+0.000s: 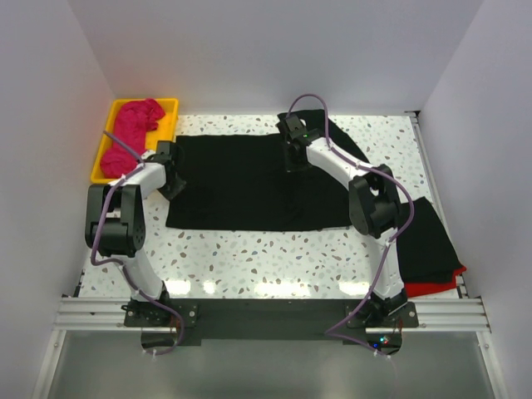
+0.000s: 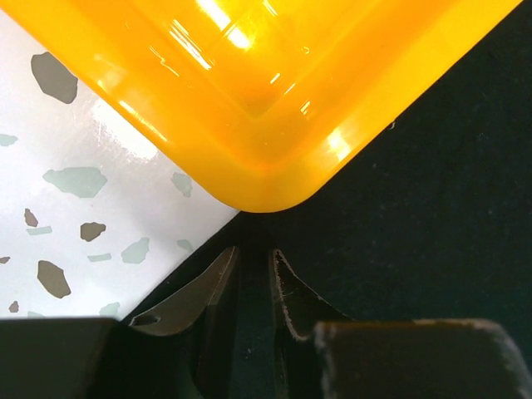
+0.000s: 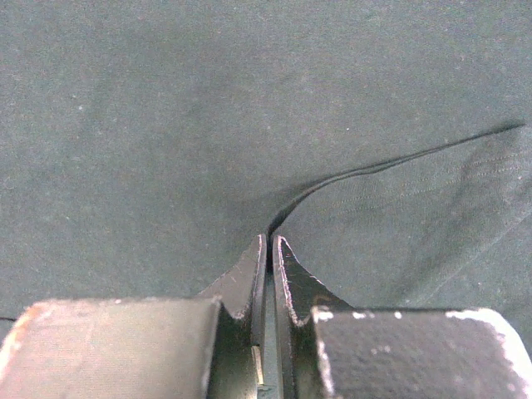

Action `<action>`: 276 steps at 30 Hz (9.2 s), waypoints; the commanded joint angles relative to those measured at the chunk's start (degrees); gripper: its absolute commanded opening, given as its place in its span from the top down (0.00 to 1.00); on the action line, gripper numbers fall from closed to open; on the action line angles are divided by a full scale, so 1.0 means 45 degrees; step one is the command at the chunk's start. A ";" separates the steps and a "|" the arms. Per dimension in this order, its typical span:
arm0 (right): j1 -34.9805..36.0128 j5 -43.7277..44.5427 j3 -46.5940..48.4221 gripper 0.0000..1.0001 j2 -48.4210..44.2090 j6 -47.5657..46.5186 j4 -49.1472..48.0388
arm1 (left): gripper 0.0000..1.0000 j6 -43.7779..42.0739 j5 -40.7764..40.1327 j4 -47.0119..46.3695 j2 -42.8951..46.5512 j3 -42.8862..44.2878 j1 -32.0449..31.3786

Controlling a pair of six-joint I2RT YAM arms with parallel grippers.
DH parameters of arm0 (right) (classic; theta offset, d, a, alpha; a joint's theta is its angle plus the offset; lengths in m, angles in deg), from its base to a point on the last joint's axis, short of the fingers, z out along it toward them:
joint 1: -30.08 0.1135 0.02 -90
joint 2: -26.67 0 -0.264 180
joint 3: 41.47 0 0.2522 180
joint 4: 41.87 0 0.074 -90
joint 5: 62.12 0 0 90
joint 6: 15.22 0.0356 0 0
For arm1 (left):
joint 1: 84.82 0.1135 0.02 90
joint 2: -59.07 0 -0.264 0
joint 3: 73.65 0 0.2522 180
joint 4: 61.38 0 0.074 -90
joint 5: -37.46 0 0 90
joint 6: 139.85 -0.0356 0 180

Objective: Fold and stack the t-shirts
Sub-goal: Fold the tshirt

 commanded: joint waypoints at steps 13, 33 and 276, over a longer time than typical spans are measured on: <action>-0.0089 0.0050 -0.0026 1.00 -0.0568 0.0094 -0.0176 | 1.00 -0.0017 -0.0531 -0.0004 0.0691 0.0063 -0.0102; -0.0304 -0.0282 -0.0358 1.00 -0.0823 0.0251 -0.0469 | 0.67 0.0744 -0.1682 0.1206 -0.0578 0.1450 -0.0961; -0.5324 -0.3778 0.4994 0.44 0.4802 0.3161 -0.7890 | 0.45 -0.6911 -0.3267 -0.1117 -0.8878 1.2738 -0.1450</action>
